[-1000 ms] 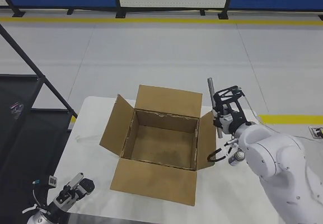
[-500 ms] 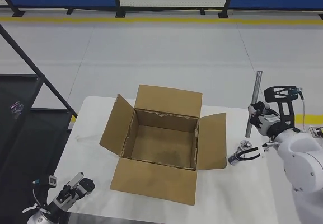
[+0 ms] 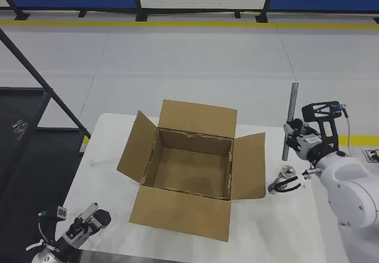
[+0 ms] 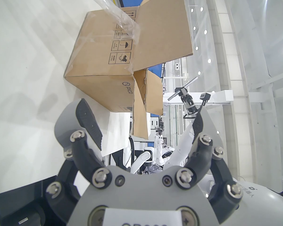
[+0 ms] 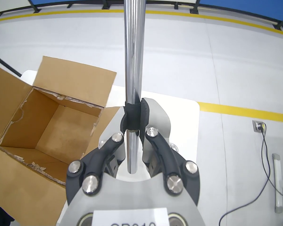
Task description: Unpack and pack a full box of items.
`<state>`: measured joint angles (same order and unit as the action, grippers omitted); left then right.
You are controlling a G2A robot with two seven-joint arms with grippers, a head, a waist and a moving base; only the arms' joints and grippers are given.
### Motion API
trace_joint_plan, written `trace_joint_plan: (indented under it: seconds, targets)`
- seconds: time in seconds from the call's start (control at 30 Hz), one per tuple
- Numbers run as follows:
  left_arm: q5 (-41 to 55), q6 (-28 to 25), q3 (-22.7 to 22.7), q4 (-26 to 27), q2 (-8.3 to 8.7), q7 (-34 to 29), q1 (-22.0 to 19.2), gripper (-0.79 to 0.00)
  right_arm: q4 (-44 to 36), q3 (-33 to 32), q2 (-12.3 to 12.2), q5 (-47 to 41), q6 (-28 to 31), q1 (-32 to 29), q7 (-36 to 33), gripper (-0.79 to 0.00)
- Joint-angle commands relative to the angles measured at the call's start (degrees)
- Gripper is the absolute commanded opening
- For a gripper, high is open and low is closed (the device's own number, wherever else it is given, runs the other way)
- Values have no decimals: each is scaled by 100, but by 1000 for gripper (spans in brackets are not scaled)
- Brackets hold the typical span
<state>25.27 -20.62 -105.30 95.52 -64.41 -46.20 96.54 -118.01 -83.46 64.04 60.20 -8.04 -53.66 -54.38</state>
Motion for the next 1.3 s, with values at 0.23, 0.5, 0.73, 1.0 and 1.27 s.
trace_joint_plan:
  seconds: [0.23,0.5,0.73,1.0,1.27]
  targets:
    - [0,0,0,0,0,0,0,0,1555,2326,354,-378,501,1883,10,-785]
    - [0,0,0,0,0,0,0,0,3483,4251,948,-648,848,2961,336,-785]
    - [0,0,0,0,0,0,0,0,5142,5148,1465,-1002,1123,3332,467,-785]
    - [0,0,0,0,0,0,0,0,6854,5710,2064,-1212,1155,3531,834,-785]
    - [0,0,0,0,0,0,0,0,7839,5843,2527,-1442,1371,3756,1105,-785]
